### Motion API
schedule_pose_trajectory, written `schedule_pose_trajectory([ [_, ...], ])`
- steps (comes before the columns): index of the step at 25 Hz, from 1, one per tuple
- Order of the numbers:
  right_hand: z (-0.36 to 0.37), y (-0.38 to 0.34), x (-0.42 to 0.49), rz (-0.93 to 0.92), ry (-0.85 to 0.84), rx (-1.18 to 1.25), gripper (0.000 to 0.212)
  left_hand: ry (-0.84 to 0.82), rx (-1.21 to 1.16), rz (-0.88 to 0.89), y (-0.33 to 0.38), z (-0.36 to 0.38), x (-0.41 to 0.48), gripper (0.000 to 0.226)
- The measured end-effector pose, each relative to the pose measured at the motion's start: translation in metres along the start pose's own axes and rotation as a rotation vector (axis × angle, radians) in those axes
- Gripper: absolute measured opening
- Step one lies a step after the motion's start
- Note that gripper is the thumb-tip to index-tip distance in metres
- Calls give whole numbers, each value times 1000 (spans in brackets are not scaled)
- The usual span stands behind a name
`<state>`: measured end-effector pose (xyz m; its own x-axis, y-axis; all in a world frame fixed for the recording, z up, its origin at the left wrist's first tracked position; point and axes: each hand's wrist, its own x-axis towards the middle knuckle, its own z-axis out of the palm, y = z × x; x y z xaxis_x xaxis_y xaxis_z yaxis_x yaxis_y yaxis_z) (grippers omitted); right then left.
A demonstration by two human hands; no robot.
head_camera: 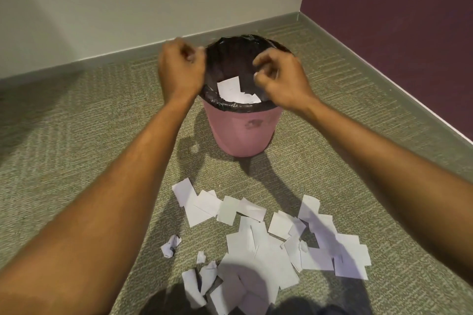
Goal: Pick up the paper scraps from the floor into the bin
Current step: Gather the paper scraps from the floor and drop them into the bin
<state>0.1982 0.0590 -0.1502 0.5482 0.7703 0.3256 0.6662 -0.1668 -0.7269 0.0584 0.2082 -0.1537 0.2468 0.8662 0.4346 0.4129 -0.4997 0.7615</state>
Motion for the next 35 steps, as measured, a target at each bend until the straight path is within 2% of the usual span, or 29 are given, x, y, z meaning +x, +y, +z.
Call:
schedule_pose_trajectory([
  [2, 14, -5, -35, 32, -179, 119, 19, 202, 86, -110, -29, -17, -30, 11],
  [3, 24, -1, -50, 42, -286, 90, 18, 209, 153, -141, -48, -21, -50, 8],
  [4, 37, 7, -61, 46, -392, 20, 17, 145, 230, -145, -70, -24, -72, 7],
  [6, 62, 25, -80, 67, -591, -116, 22, -135, 347, -114, -118, -23, -113, 16],
  [8, 82, 46, -96, 87, -735, -245, 41, -505, 431, -73, -155, -17, -151, 37],
  [10, 100, 62, -113, 46, -832, -378, 58, -799, 573, -3, -176, -13, -183, 61],
  [12, 116, 75, -129, -15, -929, -488, 62, -915, 730, -10, -185, -7, -203, 88],
  [14, 129, 87, -141, -91, -1005, -630, 65, -936, 824, -116, -189, -2, -203, 113],
  [16, 139, 95, -154, -166, -1059, -734, 69, -975, 877, -178, -193, 4, -196, 129],
  [18, 149, 102, -167, -253, -1118, -804, 78, -1076, 900, -209, -199, 7, -195, 135],
  [21, 162, 111, -180, -373, -1203, -875, 88, -1199, 855, -244, -207, 8, -205, 135],
  [24, 166, 107, -184, -454, -1125, -874, 78, -1127, 836, -169, -210, 3, -207, 117],
  [26, 165, 103, -188, -480, -1079, -832, 64, -1075, 844, -102, -209, 0, -209, 102],
  [29, 164, 106, -195, -471, -1058, -777, 42, -1050, 845, -48, -208, 0, -213, 92],
  [35, 153, 108, -198, -416, -1025, -696, 47, -1032, 792, -35, -201, 3, -220, 70],
])
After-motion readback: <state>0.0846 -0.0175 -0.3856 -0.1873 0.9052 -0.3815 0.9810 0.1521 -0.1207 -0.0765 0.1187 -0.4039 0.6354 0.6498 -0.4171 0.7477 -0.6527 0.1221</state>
